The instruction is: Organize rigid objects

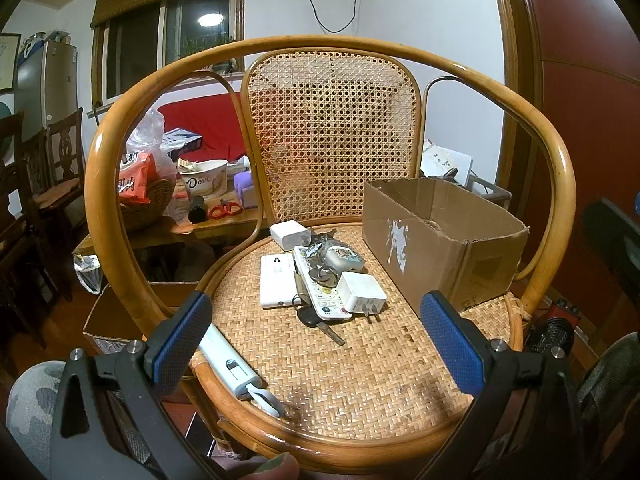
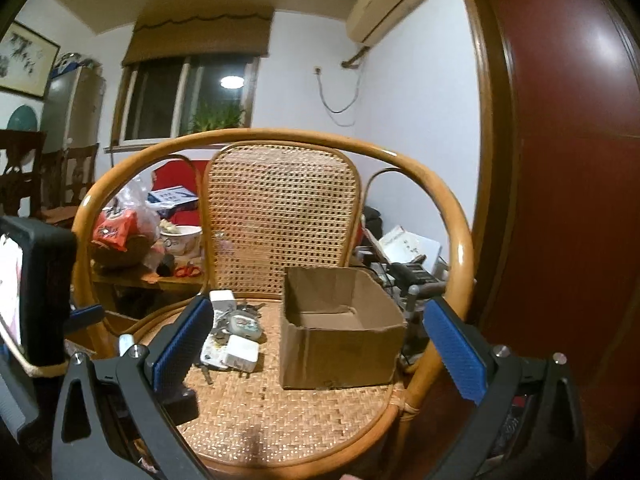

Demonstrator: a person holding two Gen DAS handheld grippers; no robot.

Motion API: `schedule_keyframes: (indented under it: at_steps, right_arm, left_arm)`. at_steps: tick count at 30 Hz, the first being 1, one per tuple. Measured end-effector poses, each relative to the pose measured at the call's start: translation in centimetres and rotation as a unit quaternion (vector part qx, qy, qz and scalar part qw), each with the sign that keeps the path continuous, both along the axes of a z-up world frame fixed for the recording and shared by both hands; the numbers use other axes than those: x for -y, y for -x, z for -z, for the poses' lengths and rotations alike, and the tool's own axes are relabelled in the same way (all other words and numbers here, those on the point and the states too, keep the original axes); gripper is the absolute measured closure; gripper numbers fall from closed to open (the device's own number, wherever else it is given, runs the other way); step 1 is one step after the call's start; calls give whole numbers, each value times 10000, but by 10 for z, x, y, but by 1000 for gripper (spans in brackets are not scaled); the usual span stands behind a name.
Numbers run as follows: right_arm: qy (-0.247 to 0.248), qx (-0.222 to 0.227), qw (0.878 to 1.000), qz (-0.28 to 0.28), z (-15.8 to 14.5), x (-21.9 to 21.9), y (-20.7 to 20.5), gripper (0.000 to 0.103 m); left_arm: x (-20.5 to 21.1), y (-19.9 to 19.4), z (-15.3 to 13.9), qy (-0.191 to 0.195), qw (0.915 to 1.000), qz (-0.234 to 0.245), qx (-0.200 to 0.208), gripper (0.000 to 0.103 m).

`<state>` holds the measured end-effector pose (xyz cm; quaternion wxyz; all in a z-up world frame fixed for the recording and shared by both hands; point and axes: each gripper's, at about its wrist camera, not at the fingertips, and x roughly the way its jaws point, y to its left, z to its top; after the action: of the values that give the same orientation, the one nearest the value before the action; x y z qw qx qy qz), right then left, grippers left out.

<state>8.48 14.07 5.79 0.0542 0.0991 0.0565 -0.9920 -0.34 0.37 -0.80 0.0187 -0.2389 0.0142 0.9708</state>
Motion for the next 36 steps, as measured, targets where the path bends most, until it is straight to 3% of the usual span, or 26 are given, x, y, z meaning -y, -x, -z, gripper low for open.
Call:
schedule_keyframes:
  at_steps: [33,36]
  right_arm:
    - [283,363,9989,31,3,-10,13,0]
    - [185,393,9988,-219,4,-9,16,0]
  left_arm:
    - [-2,1,0,17,10000,43,43,0]
    - [0,2,0,0,10000,30,45,0]
